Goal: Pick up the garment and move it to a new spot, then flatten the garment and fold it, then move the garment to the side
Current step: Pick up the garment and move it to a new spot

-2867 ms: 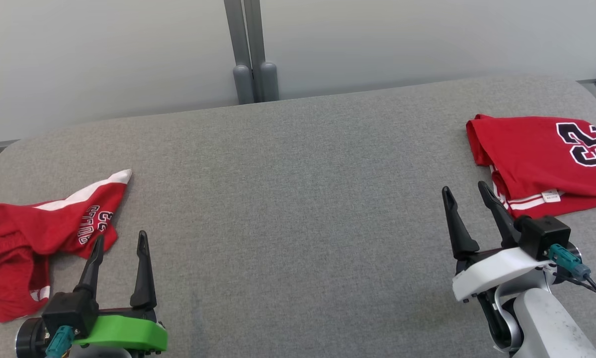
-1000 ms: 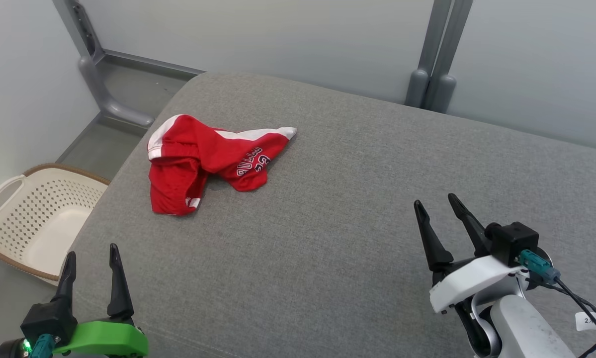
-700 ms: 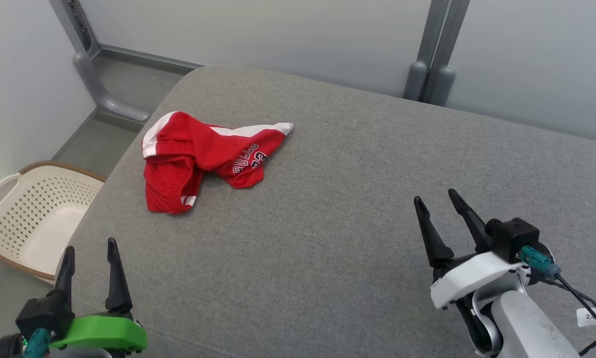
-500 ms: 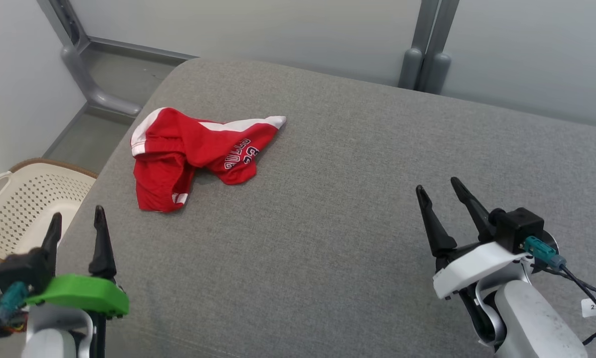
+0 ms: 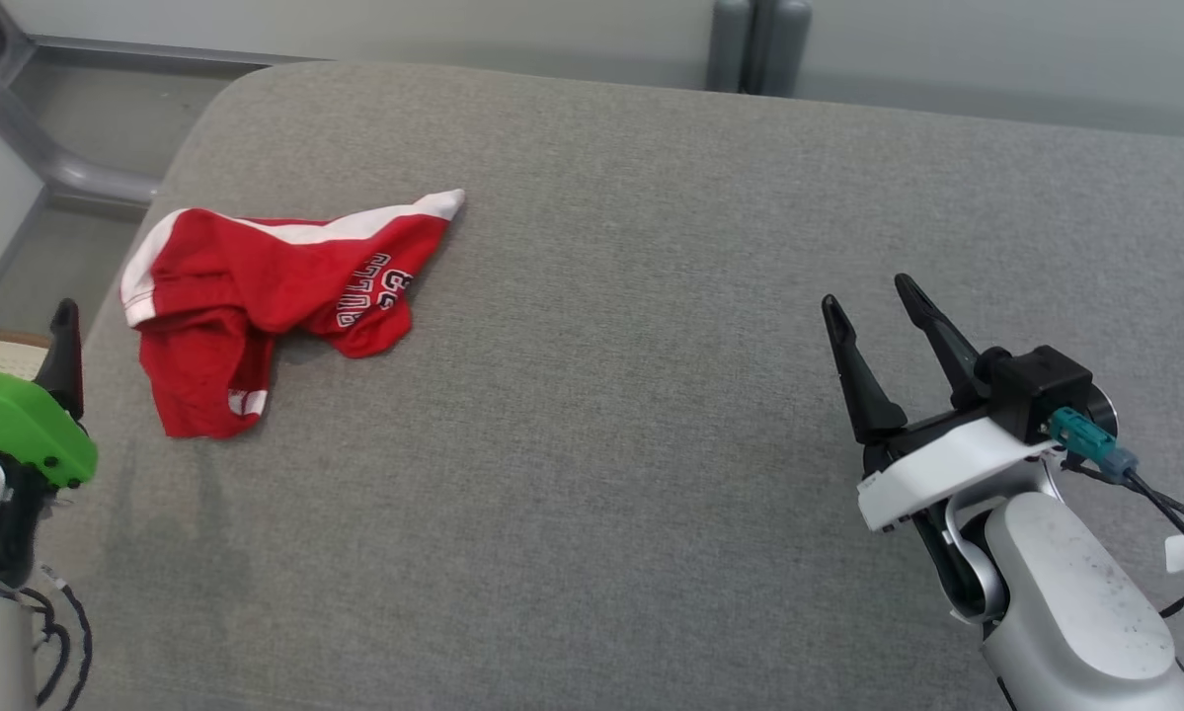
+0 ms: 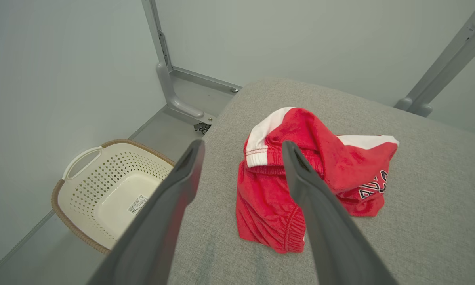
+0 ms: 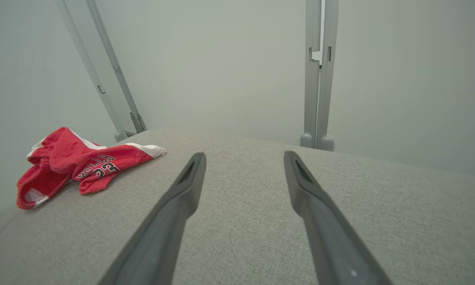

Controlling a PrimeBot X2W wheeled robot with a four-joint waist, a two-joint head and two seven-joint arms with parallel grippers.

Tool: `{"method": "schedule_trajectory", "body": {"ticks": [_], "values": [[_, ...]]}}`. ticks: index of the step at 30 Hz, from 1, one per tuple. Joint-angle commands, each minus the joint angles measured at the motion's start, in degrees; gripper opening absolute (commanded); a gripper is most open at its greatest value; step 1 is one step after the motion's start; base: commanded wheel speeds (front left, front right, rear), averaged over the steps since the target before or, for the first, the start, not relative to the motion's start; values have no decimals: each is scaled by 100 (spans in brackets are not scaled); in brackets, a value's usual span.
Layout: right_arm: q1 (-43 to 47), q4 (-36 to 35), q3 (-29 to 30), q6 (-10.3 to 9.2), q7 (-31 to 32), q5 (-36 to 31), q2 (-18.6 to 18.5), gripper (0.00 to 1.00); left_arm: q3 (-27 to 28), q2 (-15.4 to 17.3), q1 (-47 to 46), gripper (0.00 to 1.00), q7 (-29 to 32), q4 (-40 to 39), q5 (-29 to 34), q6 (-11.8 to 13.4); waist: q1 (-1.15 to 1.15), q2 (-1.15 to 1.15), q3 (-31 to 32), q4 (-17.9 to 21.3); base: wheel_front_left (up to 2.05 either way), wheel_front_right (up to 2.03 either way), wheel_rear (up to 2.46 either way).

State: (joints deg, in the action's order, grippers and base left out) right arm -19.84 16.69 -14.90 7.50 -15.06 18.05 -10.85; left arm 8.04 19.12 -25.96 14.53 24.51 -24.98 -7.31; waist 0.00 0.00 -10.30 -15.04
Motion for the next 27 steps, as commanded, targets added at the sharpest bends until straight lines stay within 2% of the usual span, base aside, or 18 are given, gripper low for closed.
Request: {"method": "schedule_trajectory", "body": {"ticks": [1,9,15,20,21,22,23,24,27], "values": [[-95,-23,-18,-1,-15,26,-27,100,6,146,-198,100,86,148,-97,-15,0,0,-413,453,0,0,0],[-355,-109,-48,-1,-15,42,-43,100,-94,644,-838,100,393,1218,-627,-22,0,0,-852,1052,0,0,0],[-469,-158,-72,-1,-15,69,-33,100,-316,797,-1138,100,523,1942,-995,-23,0,0,-1075,1339,0,0,0],[-515,-155,-120,-1,-15,72,-12,100,-650,853,-1095,100,989,2373,-1408,-24,0,0,-1119,1448,0,0,0],[-515,-151,-118,-1,-15,69,-8,100,-717,868,-1075,97,1052,2414,-1461,-24,0,0,-1117,1457,0,0,0],[-514,-148,-110,-1,-15,71,-3,100,-798,865,-1059,48,1091,2437,-1536,-24,0,0,-1110,1462,0,0,0],[-510,-143,-101,-1,-15,72,-3,100,-847,872,-1054,19,1079,2439,-1590,-24,0,0,-1100,1462,0,0,0],[-499,-133,-90,-1,-15,72,-5,100,-910,908,-1051,0,1011,2414,-1641,-24,0,0,-1080,1455,0,0,0],[-449,-108,-71,-1,-15,48,4,100,-1108,1005,-1036,0,870,2383,-1715,-24,0,0,-993,1422,0,0,0]]}}
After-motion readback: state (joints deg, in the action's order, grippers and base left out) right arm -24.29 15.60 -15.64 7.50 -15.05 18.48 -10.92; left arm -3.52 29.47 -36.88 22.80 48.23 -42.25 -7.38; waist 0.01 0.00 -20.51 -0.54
